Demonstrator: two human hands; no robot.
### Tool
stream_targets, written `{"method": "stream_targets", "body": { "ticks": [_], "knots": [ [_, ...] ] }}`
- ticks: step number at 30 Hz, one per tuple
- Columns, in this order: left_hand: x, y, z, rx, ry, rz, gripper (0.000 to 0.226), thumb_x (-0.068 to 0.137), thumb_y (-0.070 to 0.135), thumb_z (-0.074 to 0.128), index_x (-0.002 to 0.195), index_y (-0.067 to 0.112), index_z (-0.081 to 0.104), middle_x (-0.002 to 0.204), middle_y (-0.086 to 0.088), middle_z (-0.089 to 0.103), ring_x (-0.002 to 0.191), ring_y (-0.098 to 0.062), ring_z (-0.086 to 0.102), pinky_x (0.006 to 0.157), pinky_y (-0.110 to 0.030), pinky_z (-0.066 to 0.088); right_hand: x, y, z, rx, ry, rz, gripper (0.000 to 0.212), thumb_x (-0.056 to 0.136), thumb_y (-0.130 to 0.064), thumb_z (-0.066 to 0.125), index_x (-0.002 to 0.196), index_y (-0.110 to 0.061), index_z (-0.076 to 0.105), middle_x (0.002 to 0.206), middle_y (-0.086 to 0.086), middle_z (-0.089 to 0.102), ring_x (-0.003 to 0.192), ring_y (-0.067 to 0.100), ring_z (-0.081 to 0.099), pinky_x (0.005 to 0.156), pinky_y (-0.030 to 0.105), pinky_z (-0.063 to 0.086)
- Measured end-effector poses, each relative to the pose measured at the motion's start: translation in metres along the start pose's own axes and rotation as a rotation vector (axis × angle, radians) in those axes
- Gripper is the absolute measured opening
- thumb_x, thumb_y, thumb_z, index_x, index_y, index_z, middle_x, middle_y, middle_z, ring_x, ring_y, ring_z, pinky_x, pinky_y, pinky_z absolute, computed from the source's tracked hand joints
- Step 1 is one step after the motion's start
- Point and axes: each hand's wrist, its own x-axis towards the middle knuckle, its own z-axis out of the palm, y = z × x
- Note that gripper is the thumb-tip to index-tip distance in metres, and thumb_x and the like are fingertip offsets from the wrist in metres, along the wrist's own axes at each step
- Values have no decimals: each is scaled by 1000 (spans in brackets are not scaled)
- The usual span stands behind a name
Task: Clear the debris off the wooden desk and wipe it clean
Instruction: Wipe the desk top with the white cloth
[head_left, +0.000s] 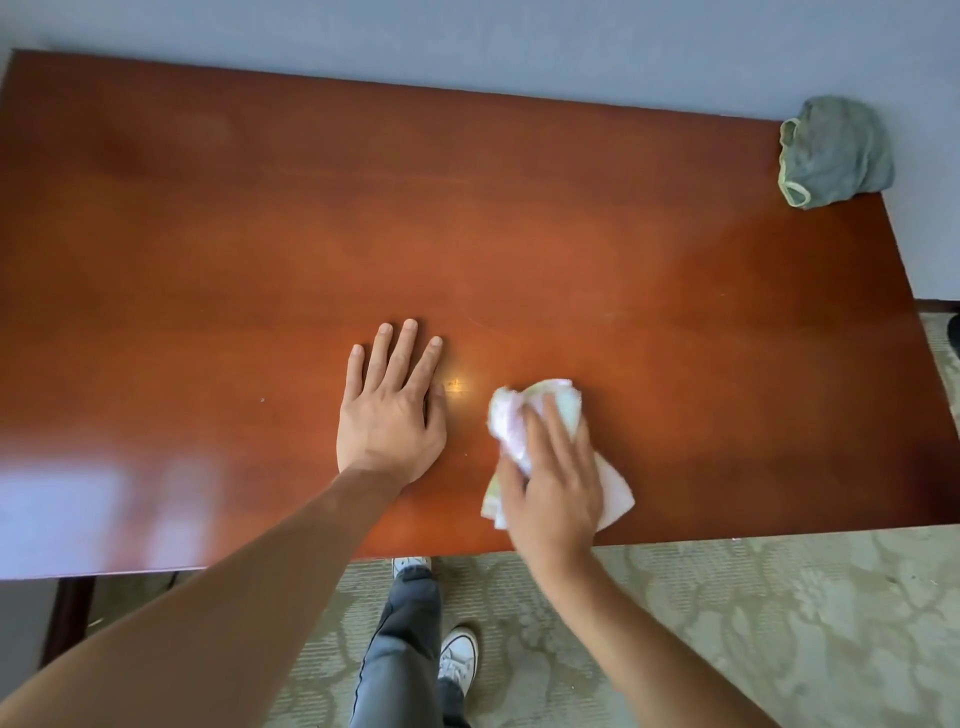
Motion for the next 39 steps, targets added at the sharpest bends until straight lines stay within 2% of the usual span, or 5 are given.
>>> {"method": "stream_targets", "body": {
  "ticks": [4, 10, 29, 34, 39],
  "knots": [
    [0, -1, 1, -7, 9, 11, 59, 104, 40, 30, 161, 28, 36, 172, -1, 20, 161, -25, 9, 129, -51, 7, -27, -2, -10, 50, -172, -510, 40, 95, -30, 69, 133, -17, 71, 151, -1, 58, 141, 34, 52, 113, 46, 47],
    [1, 0, 0, 1, -3, -1, 58, 105, 41, 29, 162, 30, 33, 173, 0, 17, 161, -23, 5, 130, -49, 4, -22, 0, -5, -80, -52, 172, 53, 95, -31, 62, 145, -15, 60, 157, 2, 51, 142, 39, 47, 115, 50, 43],
    [-5, -7, -13, -449, 135, -99, 49, 101, 24, 35, 139, 12, 63, 156, -2, 51, 154, -19, 32, 129, -30, 10, 6, 16, -8, -188, -276, 231, 64, 96, -43, 37, 158, -28, 32, 173, -5, 18, 161, 26, 5, 130, 54, 5],
    [-75, 53, -31, -358, 275, 405, 25, 85, 6, 58, 108, 10, 64, 104, -11, 66, 95, -33, 60, 92, -45, 48, 9, 13, -4, -221, -292, 254, 67, 94, -46, 26, 158, -29, 29, 173, -5, 16, 161, 26, 5, 130, 52, 3],
    [-109, 53, -5, -7, -51, 393, 66, 105, 51, 46, 152, 4, 47, 154, -15, 49, 144, -36, 43, 122, -52, 32, 12, 12, -8, -200, -281, 257, 69, 91, -46, 28, 157, -28, 37, 171, 0, 26, 157, 32, 16, 127, 57, 12]
  ]
}}
